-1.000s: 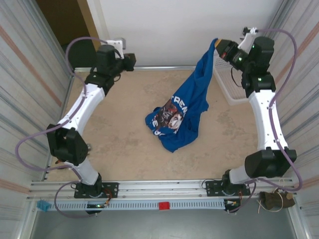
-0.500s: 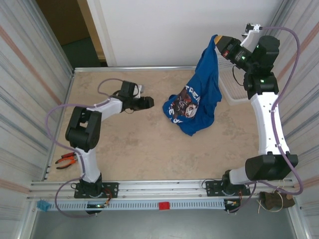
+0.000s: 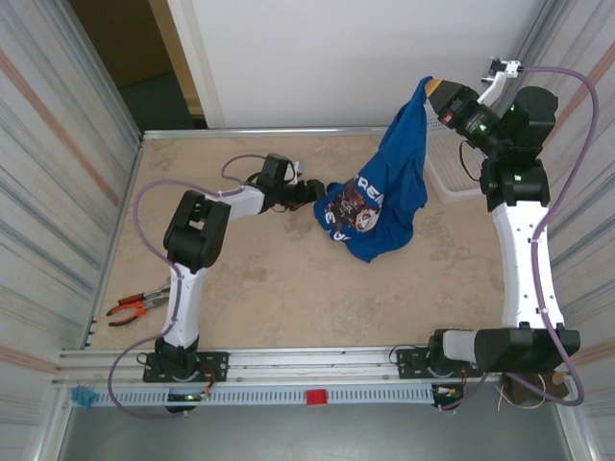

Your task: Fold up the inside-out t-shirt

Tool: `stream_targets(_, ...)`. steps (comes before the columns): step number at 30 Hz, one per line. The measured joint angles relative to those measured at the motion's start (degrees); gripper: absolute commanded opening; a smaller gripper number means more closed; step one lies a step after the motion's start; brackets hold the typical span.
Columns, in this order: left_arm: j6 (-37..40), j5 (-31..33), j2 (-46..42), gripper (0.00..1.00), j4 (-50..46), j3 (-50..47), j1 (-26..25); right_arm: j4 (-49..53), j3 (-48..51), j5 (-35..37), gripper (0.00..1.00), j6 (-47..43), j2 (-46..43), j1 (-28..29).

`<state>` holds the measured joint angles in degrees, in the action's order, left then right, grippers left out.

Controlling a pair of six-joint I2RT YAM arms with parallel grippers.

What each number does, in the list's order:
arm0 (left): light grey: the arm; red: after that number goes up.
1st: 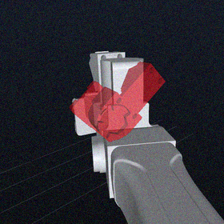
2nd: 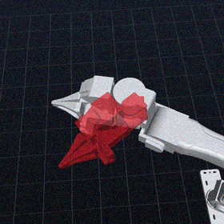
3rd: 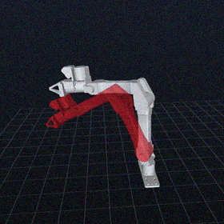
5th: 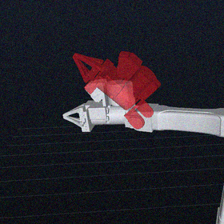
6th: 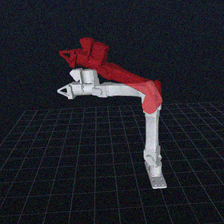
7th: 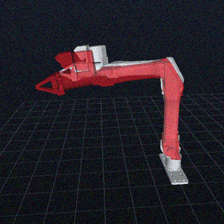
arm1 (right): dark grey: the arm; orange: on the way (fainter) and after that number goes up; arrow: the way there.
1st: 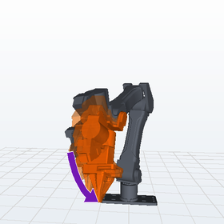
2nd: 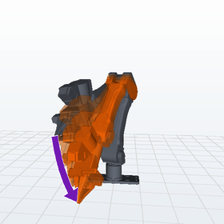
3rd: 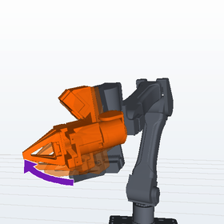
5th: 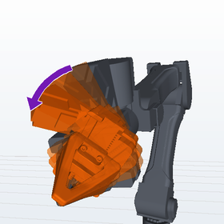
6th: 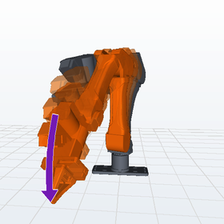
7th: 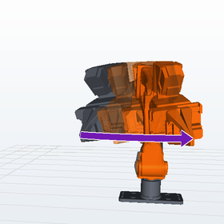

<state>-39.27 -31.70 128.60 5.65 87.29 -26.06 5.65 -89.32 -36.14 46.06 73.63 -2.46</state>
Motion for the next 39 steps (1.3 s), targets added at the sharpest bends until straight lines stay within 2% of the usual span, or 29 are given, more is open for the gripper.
stream_targets(1, -0.72, -0.22, 1.07, 0.56, 0.39, 1.70, -0.46, 0.00, 0.00, -0.02, 0.00, 0.00, 0.00, -0.31)
stream_targets(4, -2.91, -1.49, 3.91, 0.02, 1.90, 5.20, -1.95, 0.02, 0.00, -0.31, 0.00, 0.00, -0.04, -1.25)
stream_targets(5, -3.50, -1.95, 4.26, 0.00, 2.36, 5.40, -2.32, 0.04, 0.00, -0.57, 0.00, 0.04, -0.09, -1.70)
stream_targets(8, -4.15, -2.47, 2.05, 0.00, 3.87, 2.36, -2.34, 0.07, 0.00, -1.57, 0.00, 0.46, -0.52, -3.50)
stream_targets(10, -4.31, -2.43, -2.82, 0.00, 3.98, -2.16, -0.79, 0.00, -0.02, -1.97, 0.00, 0.87, -0.83, -4.46)
stream_targets(14, -3.85, -1.03, -15.87, 0.00, 2.10, -5.88, 6.49, -0.22, -0.74, -2.95, 0.00, 1.77, -0.48, -5.03)
stream_targets(18, -2.95, 0.28, -24.57, 0.00, 0.76, 0.90, 16.28, -2.49, -3.85, -3.34, 0.00, 3.50, 3.69, -5.01)
stream_targets(22, -2.25, 1.38, -25.31, 0.00, -1.73, 13.03, 22.21, -4.15, -11.10, -4.15, 0.00, 5.35, 12.74, -4.68)
stream_targets(27, -1.86, 1.84, -25.29, 0.00, -6.05, 21.16, 23.91, -3.34, -21.84, -4.72, 0.00, 6.45, 21.66, -4.17)
stream_targets(34, -0.94, 2.34, -26.47, 0.00, -9.46, 26.49, 26.05, -2.58, -34.64, -5.97, 0.00, 6.88, 24.04, -4.02)
stream_targets(36, -0.74, 2.38, -28.57, 0.00, -9.40, 23.91, 26.49, -3.19, -32.48, -6.29, 0.00, 6.69, 21.79, -3.45)
stream_targets(39, -0.42, 2.29, -34.69, 0.00, -8.33, 14.27, 26.77, -4.90, -19.30, -6.36, 0.00, 5.42, 14.29, -1.88)
